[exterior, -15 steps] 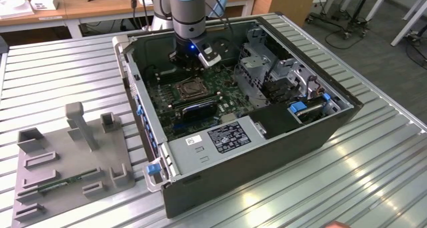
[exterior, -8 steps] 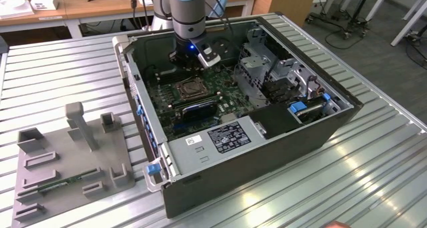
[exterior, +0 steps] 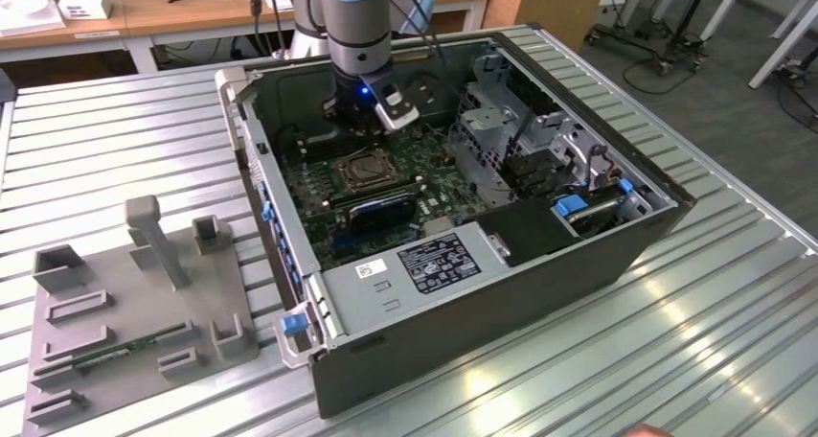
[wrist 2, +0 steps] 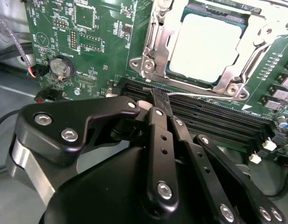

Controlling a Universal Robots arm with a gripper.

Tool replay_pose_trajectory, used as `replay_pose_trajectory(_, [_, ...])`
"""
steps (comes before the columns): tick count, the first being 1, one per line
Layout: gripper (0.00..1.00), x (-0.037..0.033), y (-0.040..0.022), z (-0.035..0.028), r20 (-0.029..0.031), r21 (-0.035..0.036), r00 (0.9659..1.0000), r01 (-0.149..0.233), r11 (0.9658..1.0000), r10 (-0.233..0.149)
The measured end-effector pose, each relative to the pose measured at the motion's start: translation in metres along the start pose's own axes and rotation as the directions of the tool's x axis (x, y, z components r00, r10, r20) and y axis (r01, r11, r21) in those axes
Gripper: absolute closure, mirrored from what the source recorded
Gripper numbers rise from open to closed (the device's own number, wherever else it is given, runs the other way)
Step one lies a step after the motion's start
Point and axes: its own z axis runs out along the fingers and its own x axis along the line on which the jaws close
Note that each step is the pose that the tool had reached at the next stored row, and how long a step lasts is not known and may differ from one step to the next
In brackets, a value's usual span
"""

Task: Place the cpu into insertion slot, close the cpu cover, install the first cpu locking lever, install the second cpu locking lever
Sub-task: 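Install the first cpu locking lever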

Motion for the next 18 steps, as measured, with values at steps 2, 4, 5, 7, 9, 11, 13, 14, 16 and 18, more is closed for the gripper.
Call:
replay_pose_trajectory(2, [0.89, 0.0019, -0.0006, -0.0004, 0.0002, 0.0, 1.0, 0.0, 1.0, 0.0])
replay_pose_trajectory(4, [0.89, 0.0039, -0.0012, -0.0007, 0.0004, 0.0, 1.0, 0.0, 1.0, 0.0])
replay_pose_trajectory(5, [0.89, 0.0042, -0.0012, -0.0007, 0.0006, 0.0001, 1.0, -0.001, 1.0, 0.001])
replay_pose_trajectory(7, [0.89, 0.0043, -0.0013, -0.0006, 0.0034, 0.0016, 0.9999, -0.014, 0.9999, 0.014])
replay_pose_trajectory(9, [0.89, 0.0043, -0.0014, -0.0004, 0.0086, 0.0039, 0.9993, -0.036, 0.9994, 0.036])
replay_pose_trajectory(11, [0.89, 0.0044, -0.0014, -0.0004, 0.0133, 0.0062, 0.9984, -0.056, 0.9984, 0.056])
replay_pose_trajectory(13, [0.89, 0.0049, -0.0016, -0.0005, 0.0135, 0.0064, 0.9983, -0.057, 0.9984, 0.056])
replay_pose_trajectory(14, [0.89, 0.0053, -0.0017, -0.0006, 0.0135, 0.0064, 0.9983, -0.056, 0.9984, 0.056])
replay_pose_trajectory(16, [0.89, 0.0057, -0.0018, -0.0006, 0.0135, 0.0062, 0.9983, -0.056, 0.9984, 0.056])
replay_pose_trajectory(18, [0.89, 0.0057, -0.0018, -0.0006, 0.0136, 0.0061, 0.9983, -0.056, 0.9984, 0.056])
